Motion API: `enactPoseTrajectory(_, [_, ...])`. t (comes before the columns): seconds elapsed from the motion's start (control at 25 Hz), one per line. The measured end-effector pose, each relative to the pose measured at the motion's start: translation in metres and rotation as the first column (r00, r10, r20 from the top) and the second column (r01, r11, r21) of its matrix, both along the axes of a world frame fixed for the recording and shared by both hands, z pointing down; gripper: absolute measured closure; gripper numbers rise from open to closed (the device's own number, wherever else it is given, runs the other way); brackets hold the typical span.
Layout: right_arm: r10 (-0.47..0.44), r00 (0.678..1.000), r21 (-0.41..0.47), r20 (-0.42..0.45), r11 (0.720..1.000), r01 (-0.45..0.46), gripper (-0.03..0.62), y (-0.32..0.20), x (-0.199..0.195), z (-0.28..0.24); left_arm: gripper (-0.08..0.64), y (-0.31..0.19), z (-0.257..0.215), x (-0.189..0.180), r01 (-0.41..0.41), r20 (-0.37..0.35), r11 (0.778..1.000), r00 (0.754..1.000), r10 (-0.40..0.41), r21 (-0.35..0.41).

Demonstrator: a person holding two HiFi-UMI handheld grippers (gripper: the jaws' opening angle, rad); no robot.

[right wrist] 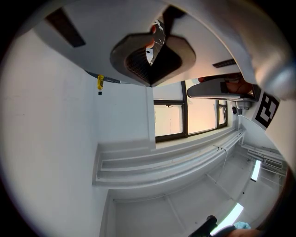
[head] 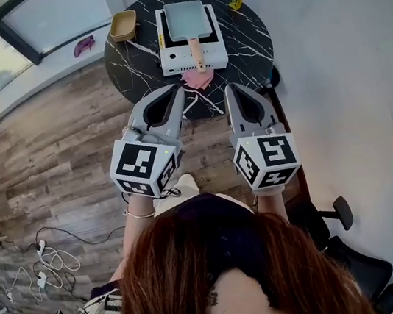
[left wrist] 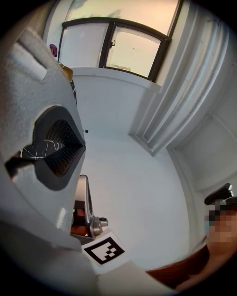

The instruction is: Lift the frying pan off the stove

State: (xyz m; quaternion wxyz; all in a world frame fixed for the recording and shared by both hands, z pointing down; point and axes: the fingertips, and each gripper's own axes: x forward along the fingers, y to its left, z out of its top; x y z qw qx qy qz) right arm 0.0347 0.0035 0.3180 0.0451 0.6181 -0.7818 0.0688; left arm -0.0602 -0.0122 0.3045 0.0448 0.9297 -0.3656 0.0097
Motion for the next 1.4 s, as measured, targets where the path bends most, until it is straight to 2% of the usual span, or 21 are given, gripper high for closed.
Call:
enactPoseTrajectory(0.4, [0.017, 0.999, -0.026, 0.036, 1.0, -0.016, 0.583, -0.022, -0.01, -0.002, 0.548, -0.023, 0.004, -0.013, -0.026, -0.003, 1.0, 1.0, 0.026, -0.018])
enactPoseTrajectory(0.56, [0.032, 0.999, -0.037, 0.024, 0.999, -0.032, 0.583, -0.026, -0.011, -0.001, 0.548, -0.03, 0.004, -0.015, -0.036, -0.011, 0.999, 0.999, 0.035, -0.021])
enactPoseTrajectory(0.96, [0.054, 0.998, -0.046, 0.015, 0.998, -0.053, 0.583, -0.033, -0.004, 0.0, 0.548, -0.035, 0.004, -0.005, -0.078, -0.01, 0.997, 0.997, 0.078, -0.019])
enactPoseTrajectory(1.4, [0.044, 0.999, -0.058, 0.003, 0.997, -0.044, 0.583, -0.063, 0.008, 0.006, 0.548, -0.065, 0.005, 0.01, -0.077, 0.0, 0.997, 0.997, 0.077, -0.009])
